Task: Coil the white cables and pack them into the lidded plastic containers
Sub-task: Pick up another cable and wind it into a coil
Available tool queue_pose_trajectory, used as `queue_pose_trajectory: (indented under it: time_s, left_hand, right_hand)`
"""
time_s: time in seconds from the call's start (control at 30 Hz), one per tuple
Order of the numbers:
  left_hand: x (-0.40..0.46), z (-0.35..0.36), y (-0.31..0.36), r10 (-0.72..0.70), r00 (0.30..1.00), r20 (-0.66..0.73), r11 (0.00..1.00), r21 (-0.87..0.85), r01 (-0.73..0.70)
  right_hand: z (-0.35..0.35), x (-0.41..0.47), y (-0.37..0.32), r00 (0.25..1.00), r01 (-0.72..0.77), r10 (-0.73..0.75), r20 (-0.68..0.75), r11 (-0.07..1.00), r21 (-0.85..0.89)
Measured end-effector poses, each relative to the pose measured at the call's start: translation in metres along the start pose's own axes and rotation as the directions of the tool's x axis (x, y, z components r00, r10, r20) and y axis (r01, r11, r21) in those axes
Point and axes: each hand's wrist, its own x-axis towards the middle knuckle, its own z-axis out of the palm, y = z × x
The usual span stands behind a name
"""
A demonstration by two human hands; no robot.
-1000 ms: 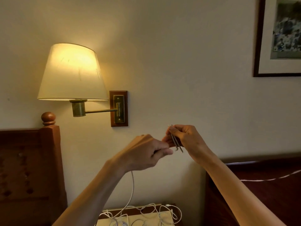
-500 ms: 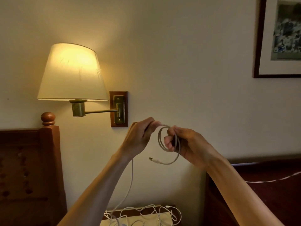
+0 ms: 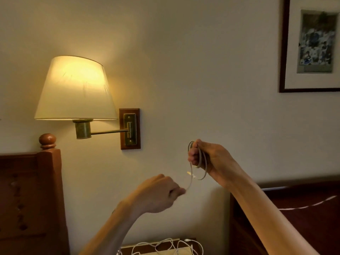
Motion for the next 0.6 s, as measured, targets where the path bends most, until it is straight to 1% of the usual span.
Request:
queue_pose_trajectory:
  time_s: [0.03, 0.07, 0.1, 0.17, 0.23, 0.3, 0.4, 0.43, 0.53, 0.6]
  left_hand:
    - [-0.002, -0.01, 0.012, 0.068, 0.997, 0.023, 0.998, 0.015, -0.068]
    - [-0.003, -0.02, 0.021, 0.128, 0.992, 0.007, 0.991, 0.026, -0.128]
    - [-0.004, -0.029, 0.027, 0.177, 0.983, -0.041, 0.983, 0.049, -0.175]
    - [-0.006, -0.041, 0.03, 0.259, 0.948, -0.183, 0.962, 0.136, -0.237]
    - [-0.005, -0.047, 0.027, 0.343, 0.883, -0.32, 0.933, 0.227, -0.28]
    - [-0.003, -0.047, 0.022, 0.387, 0.833, -0.395, 0.917, 0.264, -0.3]
    - [0.002, -0.048, 0.015, 0.417, 0.759, -0.5, 0.902, 0.333, -0.276]
    - [0.004, -0.049, 0.013, 0.416, 0.744, -0.523, 0.901, 0.346, -0.26]
    - [0.013, -0.049, 0.002, 0.37, 0.733, -0.57, 0.923, 0.314, -0.222]
    - [0.021, -0.047, -0.005, 0.299, 0.744, -0.597, 0.952, 0.235, -0.194]
  right_hand:
    - [0.005, -0.001, 0.003, 1.0, 0.023, -0.024, -0.01, 0.998, -0.066]
    - [0.009, -0.003, 0.005, 0.999, 0.042, -0.043, -0.012, 0.992, -0.12]
    - [0.011, -0.004, 0.007, 0.998, 0.053, -0.056, -0.012, 0.985, -0.162]
    - [0.014, -0.007, 0.01, 0.998, 0.061, -0.066, -0.013, 0.967, -0.246]
    - [0.015, -0.01, 0.012, 0.997, 0.075, -0.081, -0.003, 0.926, -0.369]
    - [0.019, -0.012, 0.012, 0.995, 0.1, -0.095, 0.034, 0.889, -0.447]
    - [0.024, -0.017, 0.01, 0.99, 0.131, -0.088, 0.111, 0.869, -0.478]
    - [0.025, -0.018, 0.01, 0.989, 0.132, -0.082, 0.123, 0.867, -0.481]
    - [0.026, -0.016, 0.011, 0.992, 0.104, -0.054, 0.115, 0.864, -0.492]
    - [0.024, -0.014, 0.01, 0.993, 0.072, -0.018, 0.119, 0.88, -0.469]
